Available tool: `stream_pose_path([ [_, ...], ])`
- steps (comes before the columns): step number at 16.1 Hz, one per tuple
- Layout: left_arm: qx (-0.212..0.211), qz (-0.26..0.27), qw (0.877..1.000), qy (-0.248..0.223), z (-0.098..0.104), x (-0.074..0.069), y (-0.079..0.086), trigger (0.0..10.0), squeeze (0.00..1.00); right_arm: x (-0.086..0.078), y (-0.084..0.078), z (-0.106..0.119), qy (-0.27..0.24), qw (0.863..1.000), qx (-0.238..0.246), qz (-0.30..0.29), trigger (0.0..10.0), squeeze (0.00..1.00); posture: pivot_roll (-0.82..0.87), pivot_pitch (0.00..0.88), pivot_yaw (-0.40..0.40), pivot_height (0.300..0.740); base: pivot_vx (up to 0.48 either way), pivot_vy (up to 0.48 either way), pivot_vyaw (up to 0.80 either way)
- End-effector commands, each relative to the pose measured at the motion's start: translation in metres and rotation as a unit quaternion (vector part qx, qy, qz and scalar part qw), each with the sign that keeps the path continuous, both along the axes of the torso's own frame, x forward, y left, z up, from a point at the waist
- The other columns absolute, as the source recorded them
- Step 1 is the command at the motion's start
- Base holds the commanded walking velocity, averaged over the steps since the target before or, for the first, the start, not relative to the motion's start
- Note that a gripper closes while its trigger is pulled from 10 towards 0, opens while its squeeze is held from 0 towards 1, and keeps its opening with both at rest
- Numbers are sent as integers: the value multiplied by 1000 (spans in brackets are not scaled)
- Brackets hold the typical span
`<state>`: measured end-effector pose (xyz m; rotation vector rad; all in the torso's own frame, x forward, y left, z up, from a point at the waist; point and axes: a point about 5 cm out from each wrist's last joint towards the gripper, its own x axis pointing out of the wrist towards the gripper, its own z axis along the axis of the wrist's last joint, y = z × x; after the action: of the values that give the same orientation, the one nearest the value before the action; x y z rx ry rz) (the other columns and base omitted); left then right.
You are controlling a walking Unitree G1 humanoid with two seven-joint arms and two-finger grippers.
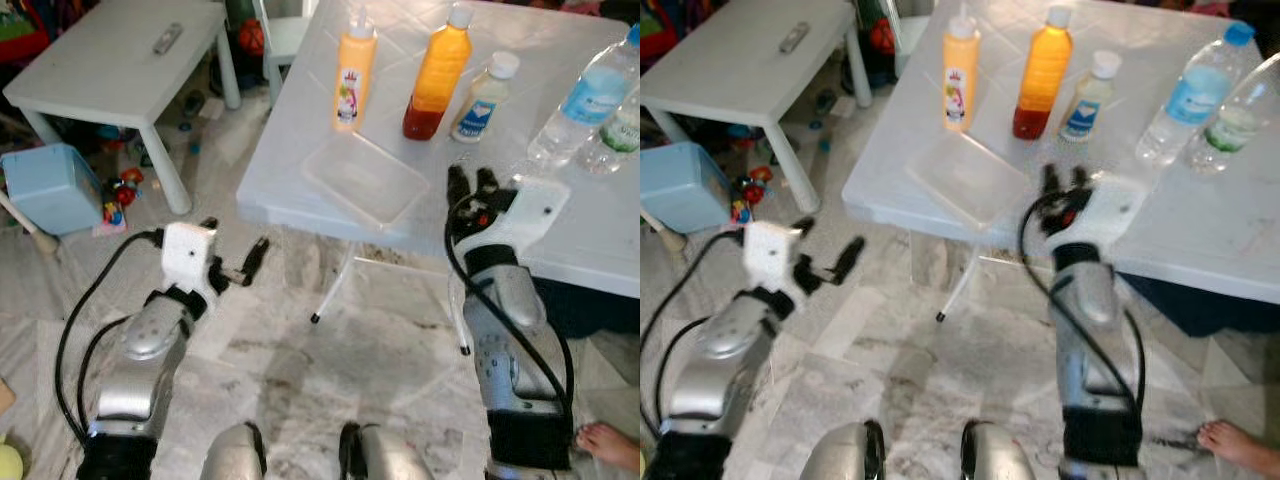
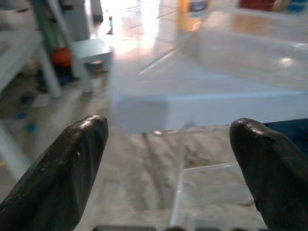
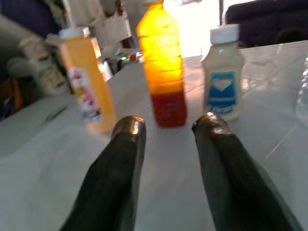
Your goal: Restocking fridge
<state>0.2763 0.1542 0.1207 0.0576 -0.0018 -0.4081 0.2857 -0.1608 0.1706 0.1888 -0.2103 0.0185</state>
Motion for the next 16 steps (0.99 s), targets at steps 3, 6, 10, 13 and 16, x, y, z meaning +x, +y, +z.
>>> stream_pose_path([
  [3,2,-2,1000,10,-3,0,0,10000,0,-23,10,-12,13,999,-34,34,10000,1000,-24,101,-28,740,0,0,0],
  [6,10,-5,1000,9,-4,0,0,10000,0,-29,28,-31,58,991,-48,114,10000,1000,-26,95,-31,740,0,0,0],
  [10,12,-4,1000,5,-3,2,-2,10000,0,-27,47,-47,101,975,-31,195,10000,1000,-22,93,-36,740,0,0,0],
  [13,17,-5,1000,1,-2,1,-3,10000,0,-23,57,-57,127,962,-37,240,10000,1000,-9,97,-43,740,0,0,0],
  [16,19,-2,1000,-1,-2,1,-1,10000,0,-18,56,-61,137,961,-27,239,10000,1000,-7,101,-45,740,0,0,0],
])
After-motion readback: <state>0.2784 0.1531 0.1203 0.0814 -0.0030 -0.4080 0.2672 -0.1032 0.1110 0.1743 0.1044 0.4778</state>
